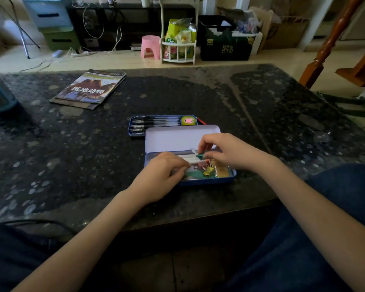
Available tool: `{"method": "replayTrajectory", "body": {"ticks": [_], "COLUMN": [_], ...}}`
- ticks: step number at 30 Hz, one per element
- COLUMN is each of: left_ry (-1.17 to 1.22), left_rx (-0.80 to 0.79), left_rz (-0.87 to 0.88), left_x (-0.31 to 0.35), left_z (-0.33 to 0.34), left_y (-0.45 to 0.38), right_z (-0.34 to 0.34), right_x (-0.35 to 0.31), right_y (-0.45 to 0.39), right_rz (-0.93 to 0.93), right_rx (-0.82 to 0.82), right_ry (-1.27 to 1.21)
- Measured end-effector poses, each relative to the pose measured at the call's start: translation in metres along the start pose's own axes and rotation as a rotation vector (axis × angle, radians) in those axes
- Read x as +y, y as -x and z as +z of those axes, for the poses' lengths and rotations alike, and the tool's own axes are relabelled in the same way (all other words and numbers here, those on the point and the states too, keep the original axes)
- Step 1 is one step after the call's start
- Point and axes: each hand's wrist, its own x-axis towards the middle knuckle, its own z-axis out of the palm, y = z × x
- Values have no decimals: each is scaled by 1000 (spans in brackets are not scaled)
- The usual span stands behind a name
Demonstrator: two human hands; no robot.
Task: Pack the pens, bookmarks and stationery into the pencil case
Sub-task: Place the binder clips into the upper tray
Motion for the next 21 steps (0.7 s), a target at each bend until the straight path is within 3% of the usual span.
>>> {"method": "replayTrajectory", "body": {"ticks": [4,13,21], "left_ry": [-5,-48,-22], "left_rx": [89,51,83], "left_rz": [-44,3,-14], "left_x": [-8,-7,-6], "left_z": [-5,-2,-2], "left_y": [3,2,2], "right_z": [3,8,10], "right_x": [-4,2,2], "right_y": [1,-1,-1], "right_rz": [-51,43,59], "right_rx": [-71,-46,65], "right_ry": [33,34,-53]}}
